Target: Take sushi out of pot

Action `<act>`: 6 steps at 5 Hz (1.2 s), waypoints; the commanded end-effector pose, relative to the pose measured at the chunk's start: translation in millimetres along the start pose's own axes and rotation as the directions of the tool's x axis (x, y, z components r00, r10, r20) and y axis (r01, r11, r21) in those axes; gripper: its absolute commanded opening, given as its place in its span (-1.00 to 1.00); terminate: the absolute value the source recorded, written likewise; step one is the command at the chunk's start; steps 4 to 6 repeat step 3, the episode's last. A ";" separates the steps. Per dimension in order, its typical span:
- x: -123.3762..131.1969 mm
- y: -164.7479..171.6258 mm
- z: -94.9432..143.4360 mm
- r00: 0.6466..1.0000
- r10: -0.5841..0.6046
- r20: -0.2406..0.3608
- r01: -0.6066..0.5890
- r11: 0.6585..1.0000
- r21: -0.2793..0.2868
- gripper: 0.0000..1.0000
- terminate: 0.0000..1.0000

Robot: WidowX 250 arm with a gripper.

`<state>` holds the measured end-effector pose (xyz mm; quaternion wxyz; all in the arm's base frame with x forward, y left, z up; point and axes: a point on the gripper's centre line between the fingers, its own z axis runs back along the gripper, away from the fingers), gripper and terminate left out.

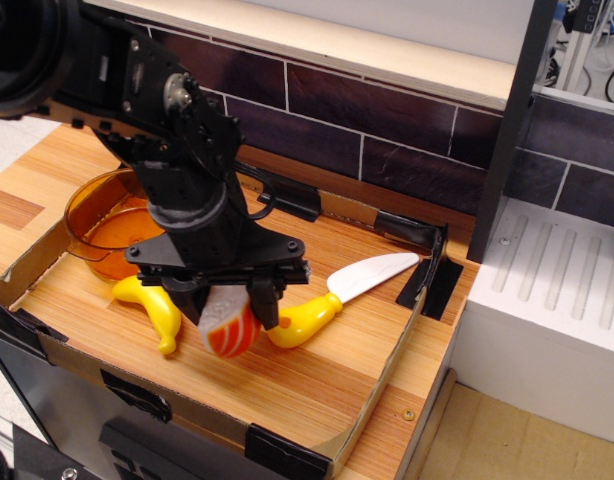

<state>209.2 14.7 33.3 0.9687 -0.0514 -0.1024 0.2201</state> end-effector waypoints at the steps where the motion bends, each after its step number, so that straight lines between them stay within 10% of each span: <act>1: 2.1 13.9 3.4 1.000 0.019 0.004 -0.019 1.000 0.014 1.00 -1.00; 2: 2.9 16.4 2.3 1.000 0.024 -0.020 -0.023 0.999 0.034 1.00 -1.00; 3: 3.9 17.8 9.1 1.000 0.007 -0.012 -0.006 1.000 0.030 1.00 1.00; 6: 3.9 17.8 9.1 1.000 0.007 -0.012 -0.006 1.000 0.030 1.00 1.00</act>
